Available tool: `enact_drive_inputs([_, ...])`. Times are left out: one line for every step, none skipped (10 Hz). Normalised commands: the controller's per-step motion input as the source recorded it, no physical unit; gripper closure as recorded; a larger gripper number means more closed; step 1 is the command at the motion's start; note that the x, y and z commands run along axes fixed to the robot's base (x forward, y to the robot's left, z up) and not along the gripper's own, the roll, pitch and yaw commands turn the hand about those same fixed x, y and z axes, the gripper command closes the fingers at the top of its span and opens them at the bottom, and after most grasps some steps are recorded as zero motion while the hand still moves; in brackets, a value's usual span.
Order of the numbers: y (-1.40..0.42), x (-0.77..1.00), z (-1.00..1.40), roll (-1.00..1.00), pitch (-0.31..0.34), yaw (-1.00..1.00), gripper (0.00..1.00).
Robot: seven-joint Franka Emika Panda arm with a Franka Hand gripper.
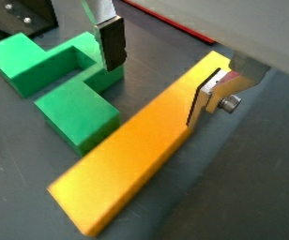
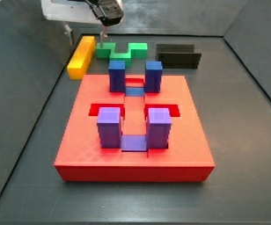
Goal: Pick up the yellow object. Move up. Move to above the board. Insert the yellow object.
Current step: Pick up the yellow object.
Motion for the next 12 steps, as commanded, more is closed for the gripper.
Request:
enact_drive_inputs([0.00,-0.22,-0.11,0.00,-0.020,0.00,0.00])
enact_drive_inputs([0.00,-0.05,-0.11,0.00,-0.021,0.00,0.00])
enact_drive_inputs([0.04,0.00,-0.08,0.00,-0.019,0.00,0.00])
enact_drive_inputs([0.07,0.10,-0.06,0.00,-0.006,0.03,0.00])
enact_drive_inputs([0.09,0.23,-0.09,0.00,-0.013,0.03,0.00])
enact_drive_inputs([0.09,0.15,-0.21,0.00,-0.021,0.01,0.00])
enact_drive_inputs([0.04,0.04,-0.43,0.02,-0.059,0.00,0.00])
enact_drive_inputs([0.03,0.00,-0.48,0.03,-0.073,0.00,0.00])
enact_drive_inputs([0.00,0.00,-0.35,0.00,-0.044,0.00,0.00])
enact_drive_inputs([0.00,0.00,-0.11,0.00,-0.003,0.00,0.00])
enact_drive_inputs([0.00,0.00,-0.13,0.00,-0.007,0.00,0.00])
enact_drive_inputs([0.00,0.00,-0.07,0.00,0.000,0.00,0.00])
